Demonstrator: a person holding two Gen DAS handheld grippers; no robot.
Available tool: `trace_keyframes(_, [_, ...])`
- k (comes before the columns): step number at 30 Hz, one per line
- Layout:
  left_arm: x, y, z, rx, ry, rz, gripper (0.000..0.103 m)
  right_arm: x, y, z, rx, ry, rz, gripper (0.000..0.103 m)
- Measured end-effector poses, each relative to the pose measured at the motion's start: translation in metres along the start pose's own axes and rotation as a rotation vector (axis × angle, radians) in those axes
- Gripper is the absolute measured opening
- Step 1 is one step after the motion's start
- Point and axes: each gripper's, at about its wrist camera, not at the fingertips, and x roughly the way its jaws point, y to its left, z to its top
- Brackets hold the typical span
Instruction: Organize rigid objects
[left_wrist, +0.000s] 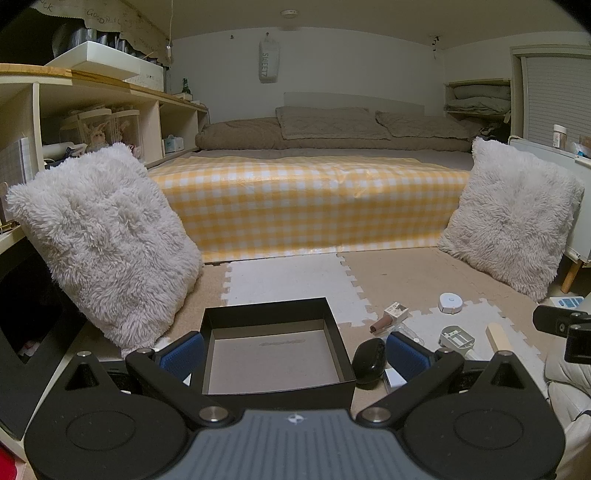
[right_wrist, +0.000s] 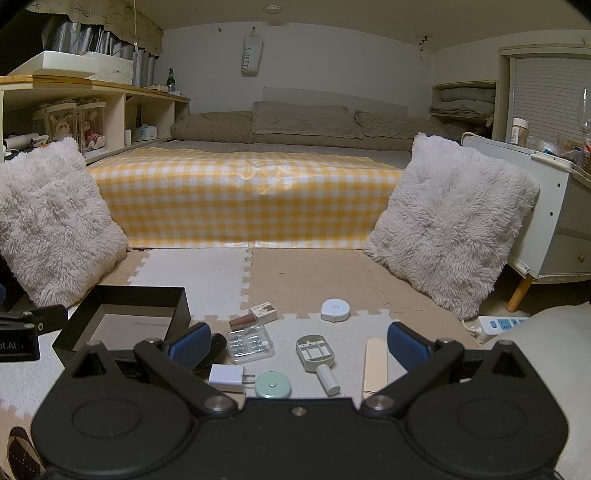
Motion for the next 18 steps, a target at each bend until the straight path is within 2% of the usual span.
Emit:
trace_keyframes(13, [-0.002, 0.002, 0.011, 0.013, -0.021, 0.023, 0.103, 0.003, 0.004, 0.004, -0.006, -0.004, 0.000, 0.103])
trace_keyframes(18, [0.000, 0.009, 0.017, -0.014, -0.023, 0.024, 0.103, 0.004, 0.001, 0.012, 0.010, -0.004, 0.001, 0.103])
